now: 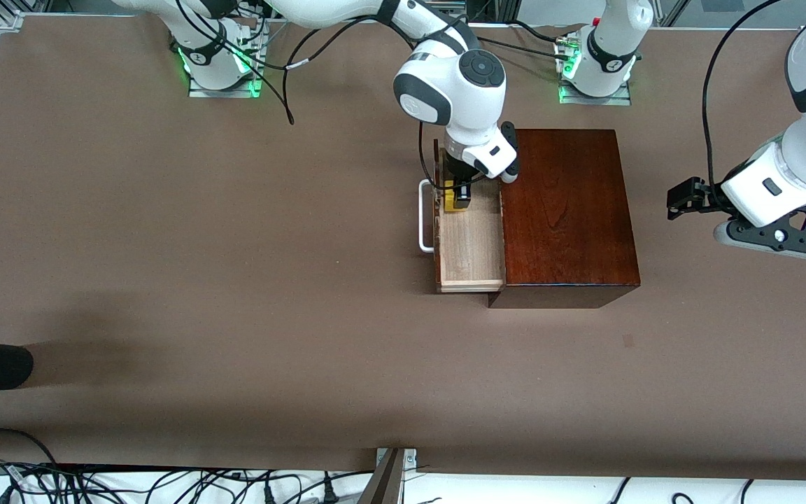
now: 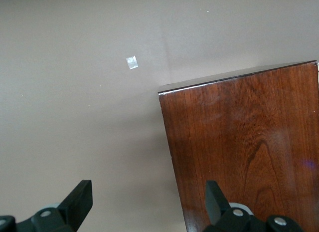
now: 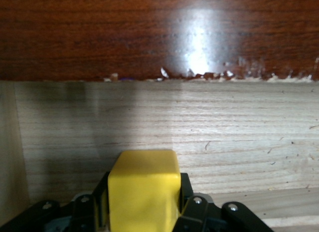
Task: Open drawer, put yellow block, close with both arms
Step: 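Lower the cube into the drawer and open the right gripper, then raise the right gripper away while the left gripper moves toward the drawer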
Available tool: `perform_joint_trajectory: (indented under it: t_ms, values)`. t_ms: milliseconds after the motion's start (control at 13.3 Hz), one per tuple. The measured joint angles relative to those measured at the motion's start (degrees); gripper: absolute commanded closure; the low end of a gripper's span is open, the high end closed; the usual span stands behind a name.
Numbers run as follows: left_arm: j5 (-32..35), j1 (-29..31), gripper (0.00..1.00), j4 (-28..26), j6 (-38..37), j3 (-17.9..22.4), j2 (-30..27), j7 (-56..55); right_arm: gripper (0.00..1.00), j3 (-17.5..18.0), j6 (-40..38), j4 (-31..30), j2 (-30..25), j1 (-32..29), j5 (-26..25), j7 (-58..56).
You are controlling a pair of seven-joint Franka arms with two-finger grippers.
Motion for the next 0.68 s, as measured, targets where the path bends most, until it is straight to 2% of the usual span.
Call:
perform_joint_trajectory:
  t_ms: [377, 679]
  values:
    - [0.00, -0.01, 0.00, 0.00, -0.02, 0.00, 0.00, 0.00, 0.00, -0.18, -2.57, 2.93, -1.17, -0.18, 1.19, 1.59]
    - [0.00, -0.08, 0.00, 0.00, -0.41, -0.03, 0.00, 0.00, 0.00, -0.97, -8.28, 5.00, -9.41, -4.46, 3.58, 2.10]
